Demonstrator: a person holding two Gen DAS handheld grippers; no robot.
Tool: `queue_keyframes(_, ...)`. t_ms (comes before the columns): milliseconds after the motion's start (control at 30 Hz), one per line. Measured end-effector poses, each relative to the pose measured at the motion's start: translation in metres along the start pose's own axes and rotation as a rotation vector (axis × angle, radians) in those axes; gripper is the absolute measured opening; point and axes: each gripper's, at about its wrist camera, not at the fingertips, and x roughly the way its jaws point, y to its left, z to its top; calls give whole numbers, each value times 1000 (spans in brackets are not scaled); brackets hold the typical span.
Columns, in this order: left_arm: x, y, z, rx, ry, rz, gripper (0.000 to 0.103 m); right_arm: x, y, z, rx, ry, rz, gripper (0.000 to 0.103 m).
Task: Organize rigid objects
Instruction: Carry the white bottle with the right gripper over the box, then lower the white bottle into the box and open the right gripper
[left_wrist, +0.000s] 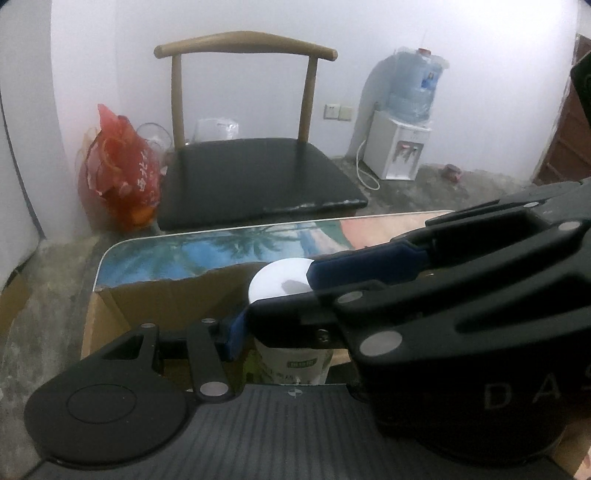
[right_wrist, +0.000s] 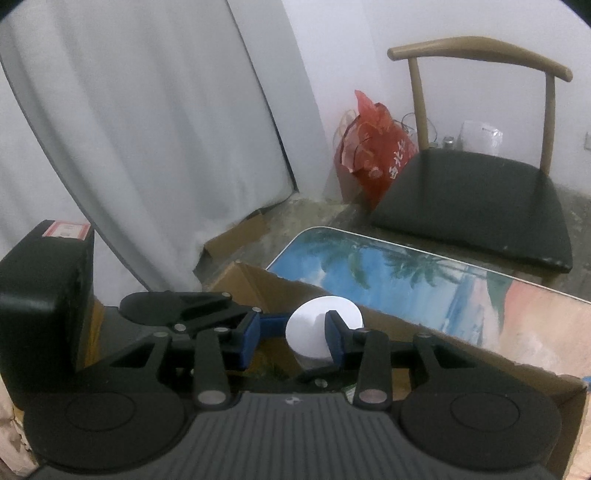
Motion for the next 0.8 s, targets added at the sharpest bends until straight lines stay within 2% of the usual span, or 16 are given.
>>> queue_keyframes(200,4,-3,1,22,10,44,53,1,-4,1,6,7,5,42)
queue_keyframes(500,9,-2,2,19,51,35,55,3,-6,1,31,28,-12,42)
queue_keyframes(567,7,-1,2,12,64,21,63,2,-3,1,23,31,-21,44)
queue_keyframes(633,-1,-2,2,10,46,23,82,-3,0,1,20,25,-26,45)
queue_keyframes(733,-16,-5,3,21,8,35,92,-18,1,0,43,6,-23,47)
queue_keyframes(800,-32,-6,3,14,-15,29,96,-33,2,-2,67,-20,-20,56)
